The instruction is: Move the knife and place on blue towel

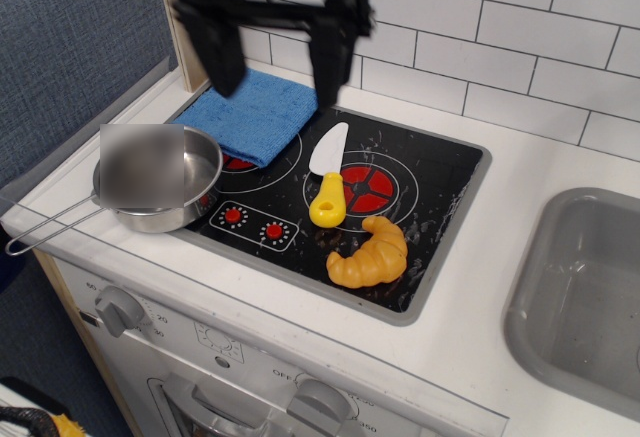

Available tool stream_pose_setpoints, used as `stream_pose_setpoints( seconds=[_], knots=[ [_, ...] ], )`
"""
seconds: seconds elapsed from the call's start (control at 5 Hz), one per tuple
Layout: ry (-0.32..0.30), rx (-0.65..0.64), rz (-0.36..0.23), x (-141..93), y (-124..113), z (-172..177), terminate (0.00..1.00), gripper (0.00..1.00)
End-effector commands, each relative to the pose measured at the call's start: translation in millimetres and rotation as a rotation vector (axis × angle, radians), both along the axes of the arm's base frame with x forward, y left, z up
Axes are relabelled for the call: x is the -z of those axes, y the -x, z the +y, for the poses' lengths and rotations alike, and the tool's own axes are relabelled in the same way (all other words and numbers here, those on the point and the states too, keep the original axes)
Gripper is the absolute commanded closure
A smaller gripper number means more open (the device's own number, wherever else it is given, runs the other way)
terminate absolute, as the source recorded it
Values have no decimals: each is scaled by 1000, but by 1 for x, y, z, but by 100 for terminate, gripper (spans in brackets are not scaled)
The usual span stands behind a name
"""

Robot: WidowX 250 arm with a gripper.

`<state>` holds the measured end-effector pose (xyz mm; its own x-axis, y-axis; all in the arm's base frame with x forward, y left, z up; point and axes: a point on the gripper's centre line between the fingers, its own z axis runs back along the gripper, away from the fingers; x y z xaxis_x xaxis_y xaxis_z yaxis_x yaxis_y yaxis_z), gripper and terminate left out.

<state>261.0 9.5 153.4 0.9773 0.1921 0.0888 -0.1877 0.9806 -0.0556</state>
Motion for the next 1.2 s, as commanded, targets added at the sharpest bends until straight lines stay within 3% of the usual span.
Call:
stream_pose_setpoints(
  seconds=[0.0, 0.2, 0.6, 1.0],
  knots=[
    [-31, 2, -62, 39, -63, -11, 0, 0],
    [-44, 0, -60, 64, -71, -10, 0, 0],
    [-68, -82, -26, 104, -62, 9, 0, 0],
    [-59, -69, 61, 148, -57, 7, 0, 0]
  ],
)
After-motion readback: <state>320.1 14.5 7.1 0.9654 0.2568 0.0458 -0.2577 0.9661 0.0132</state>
